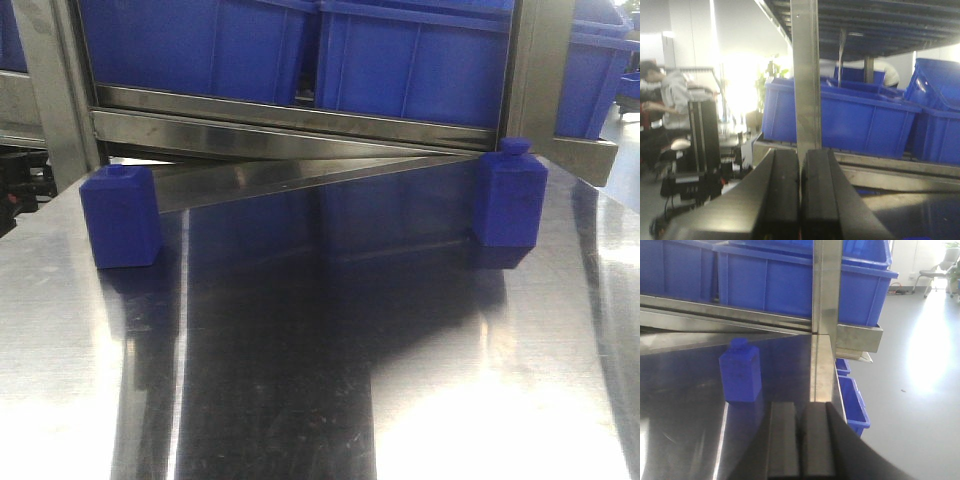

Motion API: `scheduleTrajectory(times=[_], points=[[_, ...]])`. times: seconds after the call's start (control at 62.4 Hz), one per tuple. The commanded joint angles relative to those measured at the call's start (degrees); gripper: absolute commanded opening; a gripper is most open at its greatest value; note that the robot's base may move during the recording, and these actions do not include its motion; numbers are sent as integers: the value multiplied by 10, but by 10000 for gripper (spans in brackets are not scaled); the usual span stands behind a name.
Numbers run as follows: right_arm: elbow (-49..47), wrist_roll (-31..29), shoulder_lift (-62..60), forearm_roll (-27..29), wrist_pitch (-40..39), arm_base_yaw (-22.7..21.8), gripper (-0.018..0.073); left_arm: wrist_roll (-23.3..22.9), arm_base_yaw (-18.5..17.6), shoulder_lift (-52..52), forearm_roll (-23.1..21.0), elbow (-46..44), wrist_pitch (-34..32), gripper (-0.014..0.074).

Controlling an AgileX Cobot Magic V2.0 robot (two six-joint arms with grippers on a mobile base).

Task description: Pick and sort blue part to right shelf

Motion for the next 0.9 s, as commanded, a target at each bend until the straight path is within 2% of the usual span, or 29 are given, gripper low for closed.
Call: scheduleTrajectory(times=[0.0, 0.096, 0.192, 0.272, 0.448, 0.529, 0.593, 0.721, 0.881], points=[[-13, 1, -12, -6, -61, -3, 34, -4, -4, 66, -42, -89, 57, 157], [-13, 1, -12, -6, -61, -3, 34, 2, -4, 133, -96, -149, 110, 286], [-13, 1, -12, -6, -61, -3, 34, 33, -4, 194, -160, -186, 147, 444], [-13, 1, -12, -6, -61, -3, 34, 58, -7, 241, -204, -203, 174, 524], [-13, 1, -12, -6, -61, -3, 34, 131, -50, 344, -300, -228, 237, 541], [-13, 1, -12, -6, -61, -3, 34, 137, -80, 396, -328, -245, 255, 545], [-13, 1, -12, -6, -61, -3, 34, 156, -104, 436, -332, -263, 259, 550], [-13, 1, -12, -6, -61, -3, 34, 158, -159, 534, -332, -316, 256, 550], [-13, 1, -12, -6, -61, -3, 34, 156, -187, 651, -319, -407, 277, 550]])
